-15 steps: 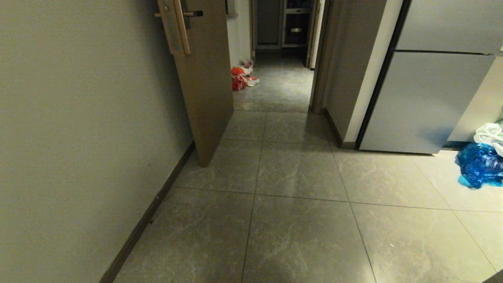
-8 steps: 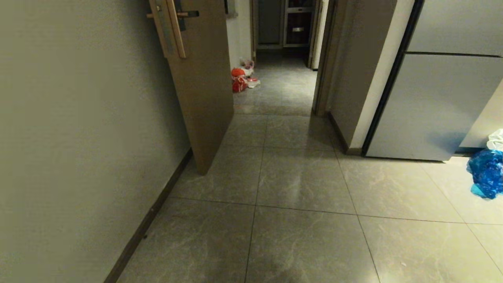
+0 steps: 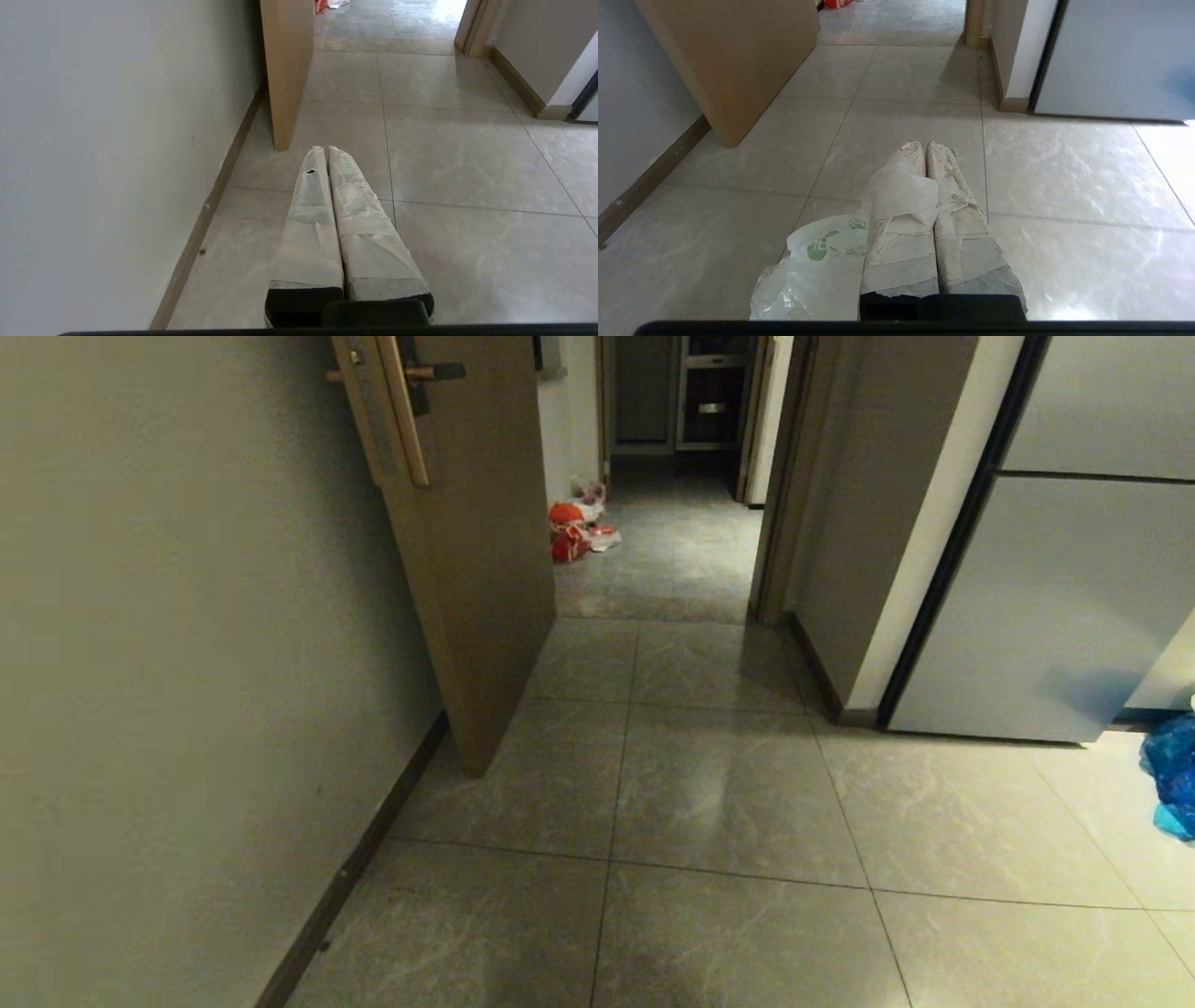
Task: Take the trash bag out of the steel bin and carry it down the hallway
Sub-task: Put the trash bag at the door
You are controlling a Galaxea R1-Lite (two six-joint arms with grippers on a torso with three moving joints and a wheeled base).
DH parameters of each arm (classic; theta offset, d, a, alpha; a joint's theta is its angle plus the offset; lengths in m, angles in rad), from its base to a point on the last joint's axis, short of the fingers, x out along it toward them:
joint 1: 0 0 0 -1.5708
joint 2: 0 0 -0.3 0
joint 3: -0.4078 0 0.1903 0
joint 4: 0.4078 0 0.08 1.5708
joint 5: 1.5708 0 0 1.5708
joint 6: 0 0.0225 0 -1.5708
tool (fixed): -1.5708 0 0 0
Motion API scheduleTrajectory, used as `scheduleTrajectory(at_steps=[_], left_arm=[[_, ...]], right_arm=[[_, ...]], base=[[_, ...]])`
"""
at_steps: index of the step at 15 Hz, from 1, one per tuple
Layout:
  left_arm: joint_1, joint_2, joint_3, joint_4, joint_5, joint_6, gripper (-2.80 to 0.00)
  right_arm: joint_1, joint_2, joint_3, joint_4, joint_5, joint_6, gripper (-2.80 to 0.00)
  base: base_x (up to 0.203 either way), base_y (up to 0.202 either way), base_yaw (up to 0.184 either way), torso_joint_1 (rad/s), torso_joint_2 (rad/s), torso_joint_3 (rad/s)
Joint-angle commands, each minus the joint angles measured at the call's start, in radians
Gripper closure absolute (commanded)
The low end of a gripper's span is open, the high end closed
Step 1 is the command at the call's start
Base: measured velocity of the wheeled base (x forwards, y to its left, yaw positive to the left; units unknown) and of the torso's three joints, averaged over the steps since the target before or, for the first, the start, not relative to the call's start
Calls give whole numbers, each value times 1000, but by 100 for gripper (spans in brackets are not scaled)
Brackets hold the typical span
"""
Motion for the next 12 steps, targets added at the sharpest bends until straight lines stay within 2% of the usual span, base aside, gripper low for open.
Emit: scheduleTrajectory(at_steps=[1,7,12], left_arm=[[-1,0,2,0,0,-1,0],[-1,-2,0,-2,-2,13,0],[-1,0,1,5,-2,14,0]], right_arm=[[-1,-2,3,0,0,0,0],[-1,-2,3,0,0,0,0],[-1,-2,3,0,0,0,0]], base=[[192,0,2,1,-2,6],[174,0,1,3,4,2],[0,0,0,0,0,0]])
